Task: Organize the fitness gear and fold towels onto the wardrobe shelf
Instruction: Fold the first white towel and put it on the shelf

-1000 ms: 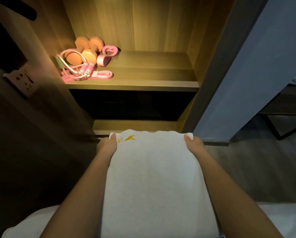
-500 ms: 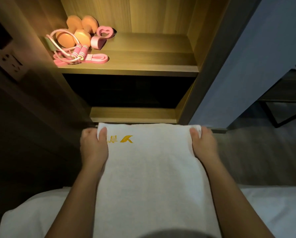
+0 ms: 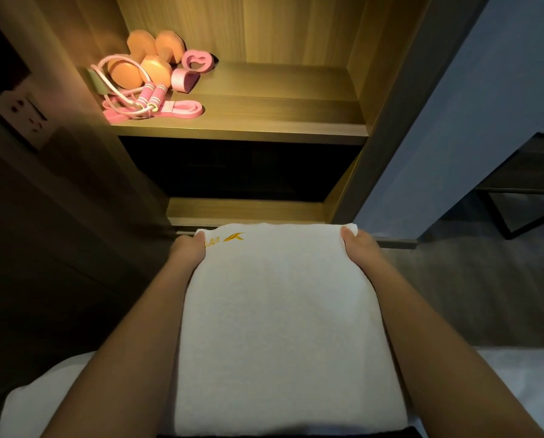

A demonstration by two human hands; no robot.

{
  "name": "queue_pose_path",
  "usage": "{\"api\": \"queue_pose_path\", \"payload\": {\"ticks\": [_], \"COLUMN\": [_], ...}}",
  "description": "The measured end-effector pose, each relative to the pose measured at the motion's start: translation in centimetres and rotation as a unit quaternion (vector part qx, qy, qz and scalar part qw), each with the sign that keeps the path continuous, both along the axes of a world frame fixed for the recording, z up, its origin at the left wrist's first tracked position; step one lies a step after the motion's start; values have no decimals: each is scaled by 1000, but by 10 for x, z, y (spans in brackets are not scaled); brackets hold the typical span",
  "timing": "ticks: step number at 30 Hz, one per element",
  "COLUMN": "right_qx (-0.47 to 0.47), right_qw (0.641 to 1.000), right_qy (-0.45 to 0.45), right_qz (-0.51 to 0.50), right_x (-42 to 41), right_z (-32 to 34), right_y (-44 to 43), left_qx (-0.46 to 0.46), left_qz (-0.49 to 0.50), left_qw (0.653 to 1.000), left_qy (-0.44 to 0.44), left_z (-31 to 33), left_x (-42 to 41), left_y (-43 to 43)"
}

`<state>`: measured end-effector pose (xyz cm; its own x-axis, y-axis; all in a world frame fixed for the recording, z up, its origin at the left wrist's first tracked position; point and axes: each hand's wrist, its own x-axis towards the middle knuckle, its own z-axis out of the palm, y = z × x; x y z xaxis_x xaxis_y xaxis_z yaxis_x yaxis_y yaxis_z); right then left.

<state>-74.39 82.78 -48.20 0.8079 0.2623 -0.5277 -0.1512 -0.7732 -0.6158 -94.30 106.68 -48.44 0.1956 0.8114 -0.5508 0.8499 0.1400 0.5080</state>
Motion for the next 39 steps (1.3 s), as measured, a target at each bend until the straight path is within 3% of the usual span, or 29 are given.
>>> {"api": "queue_pose_path", "payload": {"ticks": [4, 12, 18, 22, 27, 30, 34, 39], "right_qx": [-19, 112, 141, 160, 156, 118, 9, -85], "right_qw": [997, 958, 923, 931, 958, 975, 952, 866], "right_qy": [72, 247, 333, 303, 232, 185, 160, 220], "right_qz": [-20, -91, -134, -123, -63, 46, 262, 440], "right_x": [5, 18, 27, 35, 44, 52, 84, 111], "right_z": [-1, -5, -4, 6, 9, 7, 23, 32], "right_y": [1, -21, -23, -22, -20, -21, -14, 25], "left_qx": [-100, -306, -340, -284, -161, -132, -157, -215], "left_qz": [22, 58, 84, 6, -84, -181, -362, -518], "left_qw": [992, 929, 913, 932, 963, 959, 916, 823], "left_qy": [-71, -198, -211, -226, -201, -172, -70, 86], "left_z": [-2, -3, 2, 8, 7, 12, 32, 49], "left_x": [-3, -19, -18, -21, -24, -22, -6, 41], "left_y": [6, 23, 38, 47, 53, 60, 89, 106]}}
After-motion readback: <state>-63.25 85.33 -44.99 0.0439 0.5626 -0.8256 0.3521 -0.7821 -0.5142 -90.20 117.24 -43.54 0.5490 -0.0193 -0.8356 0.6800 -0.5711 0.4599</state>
